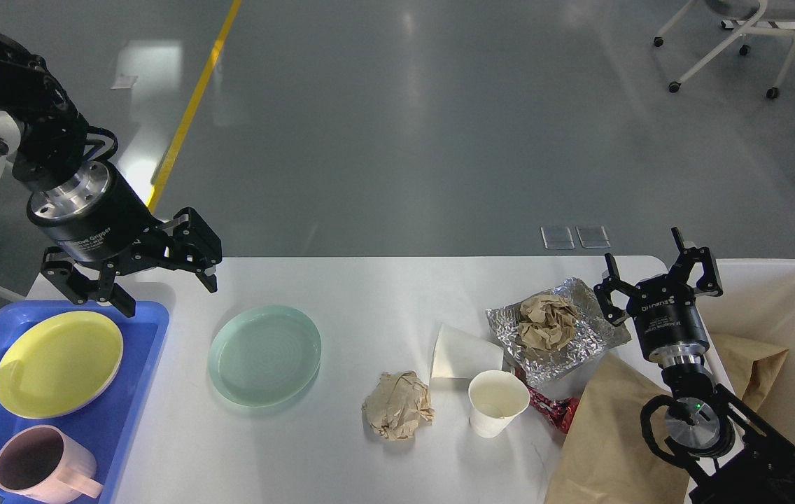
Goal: Tidy desktop
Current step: 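Raise the left gripper and move it over the pale green plate, then grip the edge of the pale green plate with the left gripper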
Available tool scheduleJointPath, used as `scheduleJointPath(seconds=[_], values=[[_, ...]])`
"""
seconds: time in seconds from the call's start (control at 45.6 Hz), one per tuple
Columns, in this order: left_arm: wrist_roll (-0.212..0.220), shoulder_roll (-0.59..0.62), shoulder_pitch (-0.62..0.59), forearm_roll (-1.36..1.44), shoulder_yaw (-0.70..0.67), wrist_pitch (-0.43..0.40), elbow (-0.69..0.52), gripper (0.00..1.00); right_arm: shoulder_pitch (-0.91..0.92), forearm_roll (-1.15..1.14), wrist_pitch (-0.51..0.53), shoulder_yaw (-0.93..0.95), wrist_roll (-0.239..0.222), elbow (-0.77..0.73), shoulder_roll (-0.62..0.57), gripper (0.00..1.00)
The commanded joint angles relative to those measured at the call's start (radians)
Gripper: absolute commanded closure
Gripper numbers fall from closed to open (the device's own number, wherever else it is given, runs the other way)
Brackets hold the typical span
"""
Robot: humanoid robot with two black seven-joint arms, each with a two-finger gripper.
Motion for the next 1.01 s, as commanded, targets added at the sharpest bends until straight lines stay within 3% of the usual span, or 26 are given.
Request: scheduleJointPath(seconds=[0.0,0.219,0.439,0.548,0.768,0.987], values=[[0.002,-0.004,0.158,-0.06,-0.031,0.035,0.117,0.04,0.0,0.0,0.0,0.0,0.0,0.0,0.0,0.0],[0.035,-0.012,0.292,-0.203,-0.058,0.195,0.161,0.06,0.0,0.0,0.0,0.0,0.0,0.0,0.0,0.0],[0.196,-0.019,0.445,-0.361,-0.149,0.482,0.167,0.06,0.0,0.0,0.0,0.0,0.0,0.0,0.0,0.0],[0.225,-0.019,0.508,-0.378,-0.192,0.578,0.167,0.05,-0.001,0.0,0.0,0.0,0.0,0.0,0.0,0.0],[0.213,-0.021,0.609,-0.362,-0.252,0.618,0.173,0.04,0.0,0.0,0.0,0.0,0.0,0.0,0.0,0.0],[0.214,-0.036,0.71,-0.362,-0.258,0.62,0.266,0.04,0.0,0.0,0.0,0.0,0.0,0.0,0.0,0.0]])
